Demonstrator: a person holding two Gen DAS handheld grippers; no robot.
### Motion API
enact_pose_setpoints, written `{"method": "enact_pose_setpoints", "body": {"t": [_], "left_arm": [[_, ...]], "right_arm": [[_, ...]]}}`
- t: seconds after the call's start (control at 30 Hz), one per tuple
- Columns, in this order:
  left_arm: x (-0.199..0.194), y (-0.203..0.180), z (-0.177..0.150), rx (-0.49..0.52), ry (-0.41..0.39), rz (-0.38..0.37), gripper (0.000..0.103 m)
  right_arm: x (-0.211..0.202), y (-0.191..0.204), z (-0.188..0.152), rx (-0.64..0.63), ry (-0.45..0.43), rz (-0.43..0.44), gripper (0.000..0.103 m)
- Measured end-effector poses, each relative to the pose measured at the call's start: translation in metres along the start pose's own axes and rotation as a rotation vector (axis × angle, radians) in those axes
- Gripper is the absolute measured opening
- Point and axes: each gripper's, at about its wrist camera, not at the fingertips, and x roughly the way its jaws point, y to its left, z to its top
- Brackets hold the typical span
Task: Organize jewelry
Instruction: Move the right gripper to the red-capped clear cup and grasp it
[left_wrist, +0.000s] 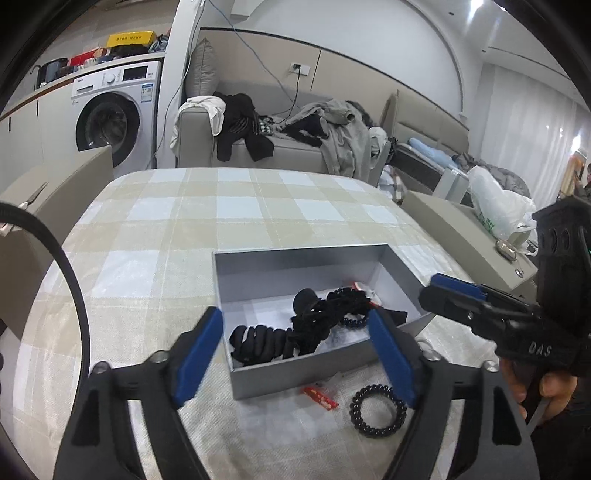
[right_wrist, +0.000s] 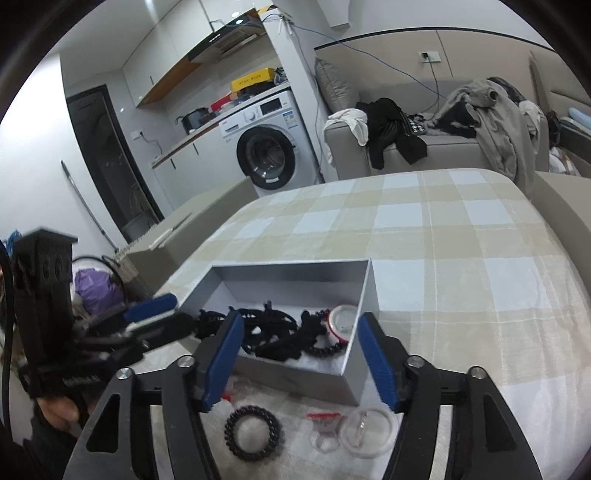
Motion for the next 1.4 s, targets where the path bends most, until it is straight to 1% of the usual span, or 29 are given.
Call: {"method": "enact_pose_setpoints", "body": {"t": [0.03, 0.07, 0.1, 0.13, 0.17, 0.2, 0.3, 0.37, 0.47, 0.57, 0.77, 0.83, 0.87, 0.9, 0.93, 0.97, 1.0, 1.03, 1.1, 1.13, 1.17, 1.2, 1.4], "left_arm": [[-0.003, -0.001, 0.000, 0.003, -0.002, 0.006, 0.083], [-0.006, -0.002, -0.001, 0.006, -0.009, 0.007, 0.084], [-0.008, -0.003, -0.002, 0.012, -0.012, 0.008, 0.086], [-0.010, -0.005, -0.004, 0.024, -0.014, 0.010, 0.089], [-0.013, -0.008, -0.006, 0.039, -0.016, 0.014, 0.095], [-0.016, -0.009, -0.008, 0.052, -0.019, 0.020, 0.102], [-0.024, -0.016, -0.018, 0.095, -0.039, 0.052, 0.102], [-0.026, -0.019, -0.026, 0.109, -0.036, 0.056, 0.102], [-0.020, -0.021, -0.037, 0.118, -0.012, 0.053, 0.102], [-0.011, -0.022, -0.043, 0.131, 0.022, 0.073, 0.102], [0.002, -0.019, -0.049, 0.120, 0.079, 0.107, 0.102], [0.003, -0.017, -0.050, 0.116, 0.086, 0.110, 0.102], [0.005, -0.017, -0.050, 0.112, 0.095, 0.112, 0.102], [0.006, -0.017, -0.051, 0.110, 0.102, 0.114, 0.102], [0.007, -0.017, -0.052, 0.110, 0.111, 0.115, 0.102], [0.008, -0.018, -0.052, 0.113, 0.118, 0.116, 0.102], [0.008, -0.019, -0.052, 0.116, 0.119, 0.117, 0.102], [0.007, -0.020, -0.053, 0.118, 0.118, 0.118, 0.102], [0.007, -0.021, -0.055, 0.121, 0.121, 0.116, 0.102], [0.007, -0.021, -0.055, 0.122, 0.124, 0.118, 0.102], [0.008, -0.021, -0.055, 0.124, 0.126, 0.120, 0.102], [0.008, -0.022, -0.056, 0.125, 0.128, 0.120, 0.102], [0.009, -0.022, -0.057, 0.130, 0.131, 0.118, 0.102]], "right_arm": [[-0.001, 0.000, -0.002, -0.009, 0.005, -0.010, 0.081], [-0.004, 0.000, -0.004, -0.022, 0.010, -0.020, 0.087], [-0.007, 0.000, -0.006, -0.035, 0.017, -0.030, 0.091], [-0.010, 0.000, -0.007, -0.044, 0.020, -0.036, 0.094], [-0.013, 0.000, -0.010, -0.056, 0.023, -0.046, 0.100], [-0.017, 0.000, -0.012, -0.065, 0.021, -0.058, 0.103], [-0.021, -0.001, -0.021, -0.088, 0.027, -0.092, 0.103], [-0.019, -0.001, -0.026, -0.102, 0.048, -0.123, 0.103], [-0.010, 0.001, -0.033, -0.140, 0.106, -0.174, 0.103], [0.000, 0.003, -0.039, -0.172, 0.152, -0.216, 0.103], [0.012, 0.003, -0.043, -0.183, 0.197, -0.242, 0.102], [0.011, 0.001, -0.043, -0.174, 0.195, -0.232, 0.100], [0.010, 0.001, -0.043, -0.170, 0.196, -0.228, 0.097], [0.010, 0.001, -0.042, -0.167, 0.198, -0.223, 0.091], [0.010, 0.002, -0.042, -0.168, 0.201, -0.216, 0.088], [0.010, 0.003, -0.042, -0.169, 0.206, -0.208, 0.082], [0.011, 0.003, -0.043, -0.169, 0.214, -0.196, 0.075], [0.012, 0.003, -0.043, -0.166, 0.222, -0.189, 0.071], [0.014, 0.003, -0.044, -0.159, 0.235, -0.179, 0.059], [0.015, 0.004, -0.045, -0.156, 0.237, -0.172, 0.056], [0.014, 0.004, -0.045, -0.156, 0.236, -0.164, 0.051], [0.014, 0.005, -0.045, -0.157, 0.234, -0.151, 0.049], [0.014, 0.015, -0.044, -0.173, 0.228, -0.129, 0.048]]}}
